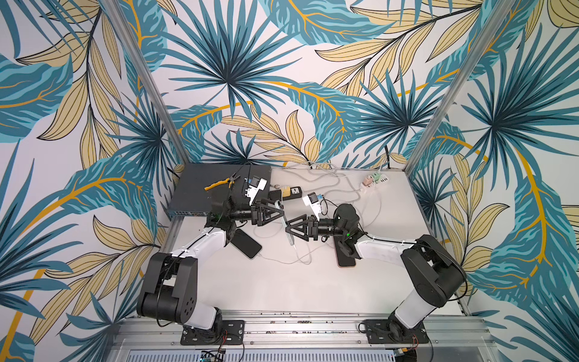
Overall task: Unplug the charging cable from the phone
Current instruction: Pick up the phone at the center of the board.
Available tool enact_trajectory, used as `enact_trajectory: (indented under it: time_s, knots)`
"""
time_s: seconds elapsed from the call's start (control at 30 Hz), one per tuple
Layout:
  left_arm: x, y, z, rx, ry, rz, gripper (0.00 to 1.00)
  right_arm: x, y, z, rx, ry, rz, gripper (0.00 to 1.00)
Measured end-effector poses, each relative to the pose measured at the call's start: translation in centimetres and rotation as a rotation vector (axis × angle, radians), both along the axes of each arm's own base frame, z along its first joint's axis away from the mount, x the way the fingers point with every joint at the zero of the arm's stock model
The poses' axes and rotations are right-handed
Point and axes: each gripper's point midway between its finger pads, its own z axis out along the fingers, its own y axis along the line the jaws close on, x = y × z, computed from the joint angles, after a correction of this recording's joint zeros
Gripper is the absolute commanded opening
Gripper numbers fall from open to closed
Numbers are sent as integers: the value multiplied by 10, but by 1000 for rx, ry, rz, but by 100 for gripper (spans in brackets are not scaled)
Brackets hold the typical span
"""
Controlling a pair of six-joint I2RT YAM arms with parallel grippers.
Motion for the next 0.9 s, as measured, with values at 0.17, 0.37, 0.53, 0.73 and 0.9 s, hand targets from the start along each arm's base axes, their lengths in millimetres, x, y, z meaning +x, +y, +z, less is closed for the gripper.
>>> enact_trajectory:
  time_s: [0.17, 0.37, 0.53, 0.73, 0.9]
  knots:
    - [-1, 0, 0, -1, 14, -5, 59, 1, 0, -1, -4, -10, -4, 68]
    - [-1, 0, -2, 1, 17, -11, 40, 1, 0, -6, -24, -29, -13, 84]
    - [1, 2, -2, 2, 1, 0, 37, 2, -2, -9, -57, -42, -28, 91]
    - [7, 9, -3, 2, 1, 24, 37, -2, -7, -16, -102, -70, -29, 87]
    - [12, 17, -4, 2, 4, 55, 37, -9, -12, -27, -138, -84, -18, 78]
